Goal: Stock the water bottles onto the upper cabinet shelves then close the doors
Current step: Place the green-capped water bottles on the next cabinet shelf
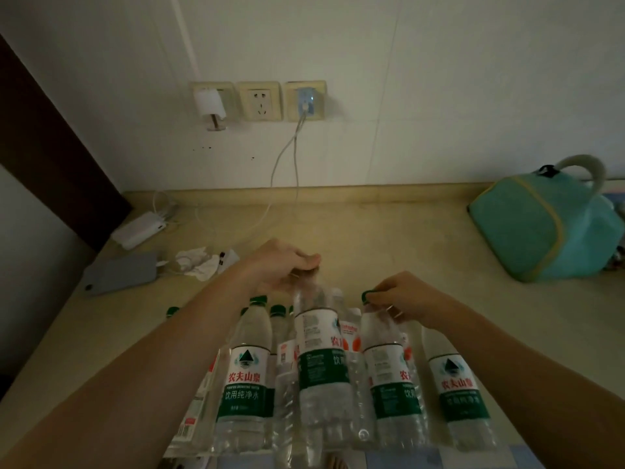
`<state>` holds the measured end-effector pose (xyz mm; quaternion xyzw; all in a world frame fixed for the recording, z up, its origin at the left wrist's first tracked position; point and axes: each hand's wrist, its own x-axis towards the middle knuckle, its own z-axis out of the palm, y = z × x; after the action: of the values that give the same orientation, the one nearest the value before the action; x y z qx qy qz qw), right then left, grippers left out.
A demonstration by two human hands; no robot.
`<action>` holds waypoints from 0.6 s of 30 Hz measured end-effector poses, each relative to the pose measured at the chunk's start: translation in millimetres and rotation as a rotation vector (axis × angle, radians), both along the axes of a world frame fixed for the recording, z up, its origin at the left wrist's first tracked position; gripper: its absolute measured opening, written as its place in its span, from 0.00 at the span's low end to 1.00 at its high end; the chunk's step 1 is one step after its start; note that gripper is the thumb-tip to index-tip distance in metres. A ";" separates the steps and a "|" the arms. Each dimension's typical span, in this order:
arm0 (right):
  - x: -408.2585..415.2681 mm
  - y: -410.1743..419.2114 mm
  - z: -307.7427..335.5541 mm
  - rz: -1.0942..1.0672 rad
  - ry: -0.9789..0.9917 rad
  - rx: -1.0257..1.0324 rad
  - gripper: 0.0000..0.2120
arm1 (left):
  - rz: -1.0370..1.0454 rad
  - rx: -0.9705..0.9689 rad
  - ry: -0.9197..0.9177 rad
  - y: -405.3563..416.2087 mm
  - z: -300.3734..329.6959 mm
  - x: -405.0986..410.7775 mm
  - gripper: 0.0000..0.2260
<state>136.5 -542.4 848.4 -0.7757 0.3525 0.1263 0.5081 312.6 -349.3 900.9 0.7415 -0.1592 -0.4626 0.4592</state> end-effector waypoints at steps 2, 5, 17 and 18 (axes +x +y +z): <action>1.5 -5.8 11.7 0.002 -0.038 0.018 0.07 | 0.034 -0.064 0.016 -4.3 17.5 6.4 0.15; 6.7 -20.7 44.7 -0.008 -0.147 0.013 0.06 | 0.075 -0.223 0.057 -18.4 52.3 17.2 0.19; 41.5 -44.0 103.1 -0.013 -0.542 -0.465 0.14 | 0.129 -0.431 -0.466 -60.9 87.7 41.3 0.08; 42.4 -42.5 95.1 -0.038 -0.552 -0.487 0.14 | 0.118 -0.423 -0.544 -63.8 82.1 39.9 0.08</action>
<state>178.8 -584.9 943.5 -0.8722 0.2361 -0.1847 0.3866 352.5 -413.1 983.0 0.7340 -0.3249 -0.1775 0.5694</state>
